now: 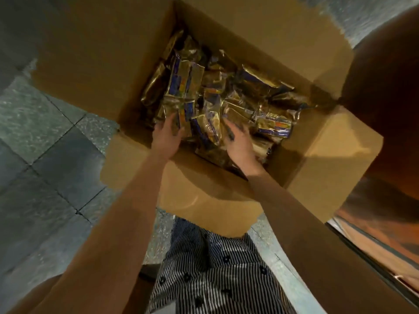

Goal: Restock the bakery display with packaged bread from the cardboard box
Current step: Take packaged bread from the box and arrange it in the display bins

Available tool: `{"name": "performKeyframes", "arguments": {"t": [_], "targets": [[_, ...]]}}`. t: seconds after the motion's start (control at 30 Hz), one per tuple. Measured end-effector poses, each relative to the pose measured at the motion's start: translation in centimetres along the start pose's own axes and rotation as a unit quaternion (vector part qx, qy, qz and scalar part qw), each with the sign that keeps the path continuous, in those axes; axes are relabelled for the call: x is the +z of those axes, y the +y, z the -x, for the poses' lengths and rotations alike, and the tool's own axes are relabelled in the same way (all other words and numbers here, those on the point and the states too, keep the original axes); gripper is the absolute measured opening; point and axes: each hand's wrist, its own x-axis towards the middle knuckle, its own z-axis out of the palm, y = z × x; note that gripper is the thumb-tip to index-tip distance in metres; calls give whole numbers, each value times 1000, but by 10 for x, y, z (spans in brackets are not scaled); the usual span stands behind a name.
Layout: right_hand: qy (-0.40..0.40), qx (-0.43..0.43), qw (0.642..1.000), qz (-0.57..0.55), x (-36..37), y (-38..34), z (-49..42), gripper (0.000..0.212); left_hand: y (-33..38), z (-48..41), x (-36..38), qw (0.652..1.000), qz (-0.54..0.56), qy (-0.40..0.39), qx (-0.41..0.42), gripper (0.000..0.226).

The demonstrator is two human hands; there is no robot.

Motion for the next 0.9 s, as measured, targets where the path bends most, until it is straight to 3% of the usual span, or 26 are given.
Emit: {"name": "performKeyframes", "arguments": {"t": [0.2, 0.3, 0.53, 0.67, 0.9], "targets": [[-46, -20, 999, 1, 18, 9, -37, 48, -5, -41, 13, 998, 48, -28, -27, 76], [-48, -14, 999, -6, 24, 13, -46, 51, -7, -49, 17, 995, 80, -6, -54, 77], [-71, -3, 995, -68, 23, 3, -49, 55, -10, -44, 17, 994, 99, 28, -31, 78], [-42, 3, 993, -111, 13, -11, -48, 57, 1, -24, 7, 989, 142, 31, 10, 76], [64, -31, 982, -176, -14, -35, -20, 55, 2, 37, -20, 959, 220, 173, 41, 69]]}}
